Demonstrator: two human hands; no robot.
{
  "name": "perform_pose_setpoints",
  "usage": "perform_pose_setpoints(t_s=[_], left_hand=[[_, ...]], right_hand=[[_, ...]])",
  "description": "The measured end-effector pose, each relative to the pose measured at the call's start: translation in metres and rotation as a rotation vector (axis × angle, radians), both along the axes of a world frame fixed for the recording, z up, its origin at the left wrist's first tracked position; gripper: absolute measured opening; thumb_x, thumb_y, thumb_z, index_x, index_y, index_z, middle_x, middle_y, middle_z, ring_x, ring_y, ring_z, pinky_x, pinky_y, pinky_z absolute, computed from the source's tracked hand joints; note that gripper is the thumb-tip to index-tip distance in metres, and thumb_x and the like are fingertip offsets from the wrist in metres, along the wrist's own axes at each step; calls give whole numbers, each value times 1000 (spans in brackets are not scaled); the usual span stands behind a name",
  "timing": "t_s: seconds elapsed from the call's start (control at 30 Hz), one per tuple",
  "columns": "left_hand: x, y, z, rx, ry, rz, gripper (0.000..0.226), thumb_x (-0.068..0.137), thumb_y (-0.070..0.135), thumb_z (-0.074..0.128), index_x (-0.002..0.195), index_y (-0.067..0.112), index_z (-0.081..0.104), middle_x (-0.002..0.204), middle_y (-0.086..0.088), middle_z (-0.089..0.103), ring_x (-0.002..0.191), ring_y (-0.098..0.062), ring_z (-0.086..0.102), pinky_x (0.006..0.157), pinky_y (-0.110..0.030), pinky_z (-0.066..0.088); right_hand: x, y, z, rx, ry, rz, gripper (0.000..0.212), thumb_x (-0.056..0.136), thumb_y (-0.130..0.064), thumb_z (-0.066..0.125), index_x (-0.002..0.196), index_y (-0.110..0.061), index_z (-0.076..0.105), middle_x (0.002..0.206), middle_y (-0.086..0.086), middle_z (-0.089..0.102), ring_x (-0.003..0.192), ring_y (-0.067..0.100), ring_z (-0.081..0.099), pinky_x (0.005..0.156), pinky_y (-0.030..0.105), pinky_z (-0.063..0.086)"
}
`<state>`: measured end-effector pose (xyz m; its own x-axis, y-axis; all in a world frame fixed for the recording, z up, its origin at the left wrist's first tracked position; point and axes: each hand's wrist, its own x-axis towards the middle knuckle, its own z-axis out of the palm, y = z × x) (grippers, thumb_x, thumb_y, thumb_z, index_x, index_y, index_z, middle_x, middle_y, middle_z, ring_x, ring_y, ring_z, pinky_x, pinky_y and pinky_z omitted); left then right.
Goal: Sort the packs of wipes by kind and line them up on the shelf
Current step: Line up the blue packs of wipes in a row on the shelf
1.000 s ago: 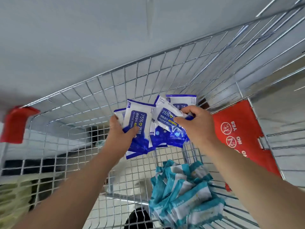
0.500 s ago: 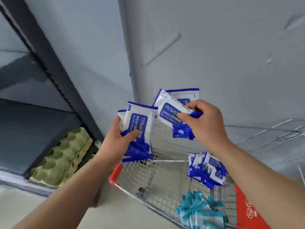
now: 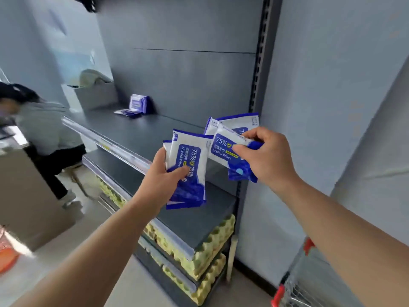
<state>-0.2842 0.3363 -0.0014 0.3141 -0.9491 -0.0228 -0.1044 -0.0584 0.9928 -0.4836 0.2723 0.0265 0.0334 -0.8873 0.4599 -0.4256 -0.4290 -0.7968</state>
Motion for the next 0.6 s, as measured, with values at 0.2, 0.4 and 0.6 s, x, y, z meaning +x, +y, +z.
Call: perform_pose_setpoints(t_s=[0.2,0.4,0.6], left_hand=[[146,-17,22,40,-92,29,32,92,17,63,117,29,47,103,0,70,84,-22,72,77,-47,60],[249,-69,28,73,-164,40,38,91,17,63,117,33,39,101,3,67,83,-19,70,76,-39,59],[327,-153,24,26,-239,20,33,87,12,67,106,32,49,92,7,69,82,-21,70,82,-41,57]], right_hand=[[149,-23,17,41,-36,16,17,76,-17,76,83,-20,62,75,-19,60,65,-4,59,53,9,43],[246,-70,23,116,28,24,21,82,-21,73,94,-16,57,89,-8,59,75,6,59,55,16,47],[317,-153,11,172,61,-26,22,84,-20,71,101,-13,59,103,0,64,87,16,64,64,26,53]])
